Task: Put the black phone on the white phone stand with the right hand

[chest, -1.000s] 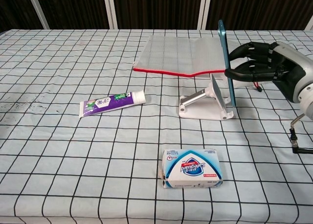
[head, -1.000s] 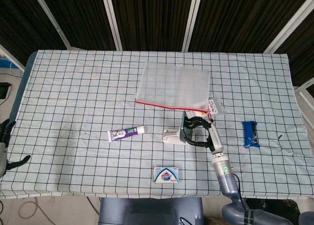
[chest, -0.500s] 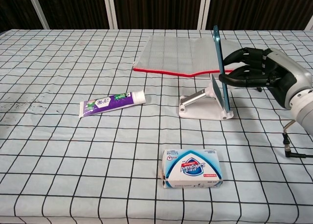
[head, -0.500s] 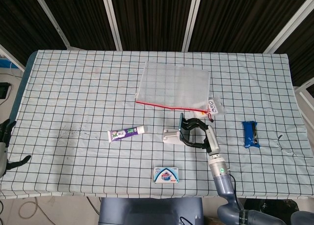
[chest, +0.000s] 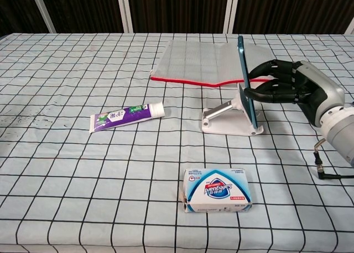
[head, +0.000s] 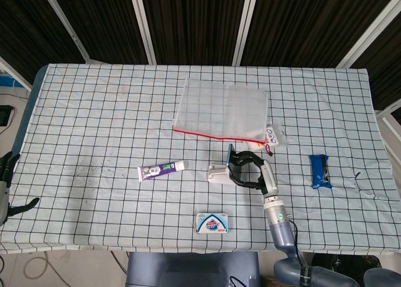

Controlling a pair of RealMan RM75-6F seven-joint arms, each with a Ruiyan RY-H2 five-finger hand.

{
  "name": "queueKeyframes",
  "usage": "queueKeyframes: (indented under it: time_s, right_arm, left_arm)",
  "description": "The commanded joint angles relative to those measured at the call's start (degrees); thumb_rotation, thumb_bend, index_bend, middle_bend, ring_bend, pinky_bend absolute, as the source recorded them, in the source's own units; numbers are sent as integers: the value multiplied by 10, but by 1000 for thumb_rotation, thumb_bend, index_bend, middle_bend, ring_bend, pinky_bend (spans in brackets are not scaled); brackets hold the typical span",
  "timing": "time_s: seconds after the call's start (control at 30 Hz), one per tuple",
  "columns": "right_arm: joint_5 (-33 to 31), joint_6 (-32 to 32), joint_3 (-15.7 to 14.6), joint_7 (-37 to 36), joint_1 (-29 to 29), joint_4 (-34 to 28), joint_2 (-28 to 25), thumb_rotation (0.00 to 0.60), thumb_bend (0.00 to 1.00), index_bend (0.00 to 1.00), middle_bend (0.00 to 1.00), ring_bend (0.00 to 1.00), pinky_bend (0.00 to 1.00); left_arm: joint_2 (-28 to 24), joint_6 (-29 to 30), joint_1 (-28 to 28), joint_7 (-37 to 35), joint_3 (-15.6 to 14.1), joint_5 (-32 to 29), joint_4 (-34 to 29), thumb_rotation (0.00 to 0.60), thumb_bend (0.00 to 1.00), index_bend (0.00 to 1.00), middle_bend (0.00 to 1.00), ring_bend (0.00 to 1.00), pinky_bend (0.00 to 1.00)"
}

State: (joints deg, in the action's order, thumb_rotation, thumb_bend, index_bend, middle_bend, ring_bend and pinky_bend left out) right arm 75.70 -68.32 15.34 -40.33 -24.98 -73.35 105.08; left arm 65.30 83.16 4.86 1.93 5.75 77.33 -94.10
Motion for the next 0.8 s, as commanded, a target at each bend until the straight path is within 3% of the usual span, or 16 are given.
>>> queueKeyframes:
  time_s: [0.03, 0.8]
  right_arm:
    - [-1, 1, 0, -2, 0, 6, 4, 600, 444, 476, 467, 430, 279]
    - [4, -8, 5, -6, -2, 38, 28, 600, 421, 476, 450, 417, 267]
  left_arm:
    - [0, -1, 0, 0, 0, -1, 0, 600, 0, 0, 0, 0, 0]
    - [-1, -3, 0, -3, 2, -6, -3, 600, 0, 0, 0, 0, 0]
